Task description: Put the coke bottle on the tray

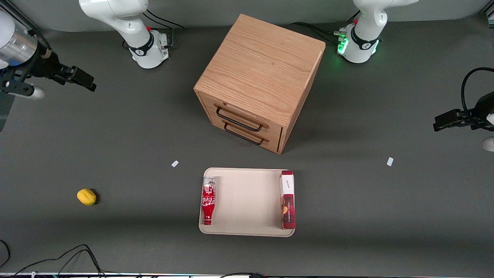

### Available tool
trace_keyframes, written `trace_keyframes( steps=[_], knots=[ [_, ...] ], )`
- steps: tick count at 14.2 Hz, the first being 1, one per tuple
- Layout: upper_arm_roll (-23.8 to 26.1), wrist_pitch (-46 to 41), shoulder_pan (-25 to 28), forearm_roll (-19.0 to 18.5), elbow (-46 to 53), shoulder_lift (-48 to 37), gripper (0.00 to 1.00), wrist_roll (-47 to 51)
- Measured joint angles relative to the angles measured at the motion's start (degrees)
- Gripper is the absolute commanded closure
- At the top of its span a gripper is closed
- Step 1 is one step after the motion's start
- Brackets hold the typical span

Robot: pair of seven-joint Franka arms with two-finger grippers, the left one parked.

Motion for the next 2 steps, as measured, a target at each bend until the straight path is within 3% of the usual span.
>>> trace_keyframes(
  steps=[2],
  knots=[
    [0.25, 0.71, 0.23, 0.00, -2.20, -2.11, 0.00, 0.04]
  ],
)
